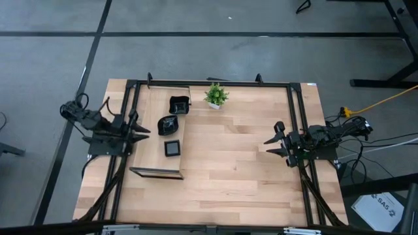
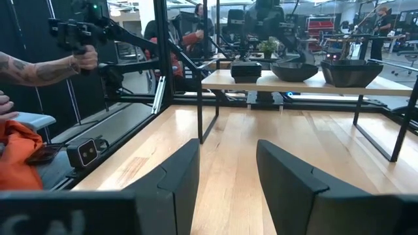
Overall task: Pick & Place Mini shaped plates
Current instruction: Return to Home Position
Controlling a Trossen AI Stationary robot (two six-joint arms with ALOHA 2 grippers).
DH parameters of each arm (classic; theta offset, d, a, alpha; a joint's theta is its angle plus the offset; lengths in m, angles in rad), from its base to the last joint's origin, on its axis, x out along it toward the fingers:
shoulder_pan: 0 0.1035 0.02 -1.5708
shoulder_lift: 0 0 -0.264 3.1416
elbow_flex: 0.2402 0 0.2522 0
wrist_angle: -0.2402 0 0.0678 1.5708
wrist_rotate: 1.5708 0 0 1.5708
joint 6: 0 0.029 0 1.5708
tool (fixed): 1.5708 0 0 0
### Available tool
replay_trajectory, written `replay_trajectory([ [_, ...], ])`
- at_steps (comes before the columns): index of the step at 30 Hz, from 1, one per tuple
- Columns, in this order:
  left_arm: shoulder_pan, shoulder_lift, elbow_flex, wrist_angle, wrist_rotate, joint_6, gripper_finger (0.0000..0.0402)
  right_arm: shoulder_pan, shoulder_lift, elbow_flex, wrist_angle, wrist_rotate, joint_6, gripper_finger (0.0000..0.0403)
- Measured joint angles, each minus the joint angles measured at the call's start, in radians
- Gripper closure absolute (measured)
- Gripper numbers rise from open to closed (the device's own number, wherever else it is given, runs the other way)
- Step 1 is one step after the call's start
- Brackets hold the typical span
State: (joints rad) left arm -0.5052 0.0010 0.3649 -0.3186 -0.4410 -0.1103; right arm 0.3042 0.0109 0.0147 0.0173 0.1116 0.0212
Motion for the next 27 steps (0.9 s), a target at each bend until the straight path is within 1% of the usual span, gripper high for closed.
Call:
replay_trajectory([
  [4, 0.046, 0.000, 0.000, 0.020, -0.001, 0.055, 0.0315, 0.000, 0.000, 0.000, 0.000, -0.001, 0.000, 0.0250],
  [6, 0.070, 0.000, 0.000, 0.073, 0.023, 0.098, 0.0315, 0.000, 0.000, 0.000, 0.000, -0.001, 0.000, 0.0250],
  [8, 0.092, 0.003, -0.019, 0.164, 0.050, 0.153, 0.0315, 0.000, 0.000, 0.000, 0.000, -0.001, 0.000, 0.0250],
  [12, 0.145, 0.000, -0.115, 0.366, 0.077, 0.256, 0.0315, 0.000, 0.000, 0.000, 0.000, 0.000, 0.000, 0.0250],
  [15, 0.200, 0.000, -0.175, 0.413, 0.059, 0.260, 0.0315, 0.000, 0.000, 0.000, 0.000, 0.000, 0.000, 0.0250],
  [18, 0.262, 0.000, -0.214, 0.453, 0.073, 0.238, 0.0315, 0.000, 0.000, 0.000, 0.000, 0.000, 0.000, 0.0250],
  [27, 0.501, 0.000, -0.264, 0.510, 0.254, 0.164, 0.0315, 0.000, 0.000, 0.000, 0.000, 0.000, 0.000, 0.0250],
])
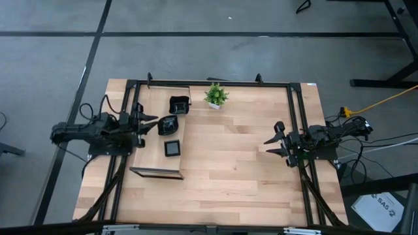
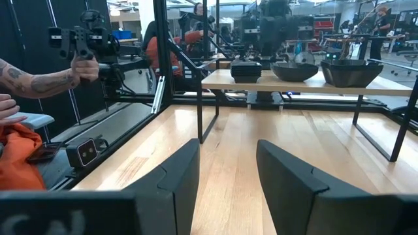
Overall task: Pick & Place Mini shaped plates
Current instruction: Return to Home Position
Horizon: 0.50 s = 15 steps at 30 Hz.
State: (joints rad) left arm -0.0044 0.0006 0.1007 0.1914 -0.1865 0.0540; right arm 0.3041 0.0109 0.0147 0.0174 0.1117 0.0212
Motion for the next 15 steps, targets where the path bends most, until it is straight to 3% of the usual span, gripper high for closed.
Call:
replay_trajectory([
  [9, 0.205, 0.000, -0.017, -0.022, 0.000, -0.007, 0.0315, 0.000, 0.000, 0.000, 0.000, 0.000, 0.000, 0.0250],
  [15, 0.292, -0.001, -0.020, -0.143, 0.008, -0.041, 0.0315, 0.000, 0.000, 0.000, 0.000, 0.000, 0.000, 0.0250],
])
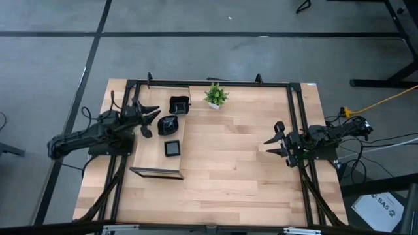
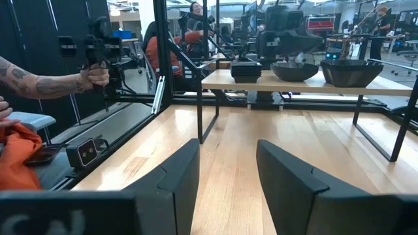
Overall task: Pick & Place Mini shaped plates
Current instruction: Return to Home Position
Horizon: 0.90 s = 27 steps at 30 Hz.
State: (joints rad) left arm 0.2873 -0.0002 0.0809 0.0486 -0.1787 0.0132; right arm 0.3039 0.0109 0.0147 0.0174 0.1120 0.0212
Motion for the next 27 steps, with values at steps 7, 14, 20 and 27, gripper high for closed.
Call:
replay_trajectory([
  [7, 0.063, 0.000, -0.072, 0.192, 0.092, 0.001, 0.0315, 0.000, 0.000, 0.000, 0.000, 0.000, 0.000, 0.0250],
  [14, 0.125, 0.000, -0.072, 0.154, 0.124, 0.033, 0.0315, 0.000, 0.000, 0.000, 0.000, 0.000, 0.000, 0.0250],
  [20, 0.157, 0.000, -0.072, 0.074, 0.128, 0.053, 0.0315, 0.000, 0.000, 0.000, 0.000, 0.000, 0.000, 0.0250],
  [27, 0.176, 0.000, -0.072, 0.074, 0.118, 0.052, 0.0315, 0.000, 0.000, 0.000, 0.000, 0.000, 0.000, 0.0250],
])
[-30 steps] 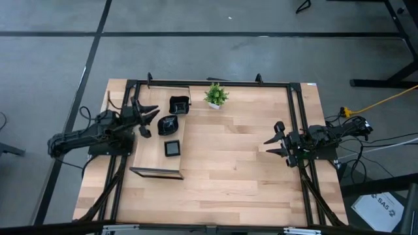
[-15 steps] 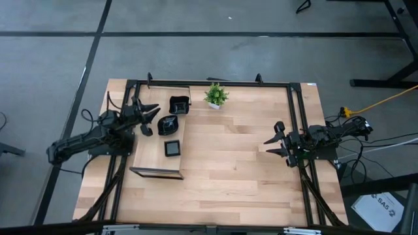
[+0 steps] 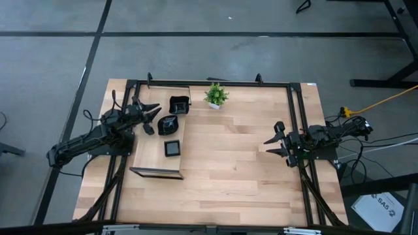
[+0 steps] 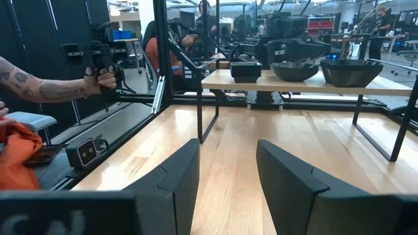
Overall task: Pick & Place Mini shaped plates
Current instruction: Return to Home Position
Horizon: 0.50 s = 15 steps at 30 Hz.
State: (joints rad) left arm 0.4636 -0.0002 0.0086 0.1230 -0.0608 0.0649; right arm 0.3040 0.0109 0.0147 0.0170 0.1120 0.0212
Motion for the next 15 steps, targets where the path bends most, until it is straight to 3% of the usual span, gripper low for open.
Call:
replay_trajectory([
  [7, -0.003, 0.000, 0.000, 0.000, 0.003, -0.105, 0.0315, 0.000, 0.000, 0.000, 0.000, 0.000, 0.000, 0.0250],
  [15, -0.003, 0.000, 0.000, 0.000, 0.003, -0.112, 0.0315, 0.000, 0.000, 0.000, 0.000, 0.000, 0.000, 0.0250],
])
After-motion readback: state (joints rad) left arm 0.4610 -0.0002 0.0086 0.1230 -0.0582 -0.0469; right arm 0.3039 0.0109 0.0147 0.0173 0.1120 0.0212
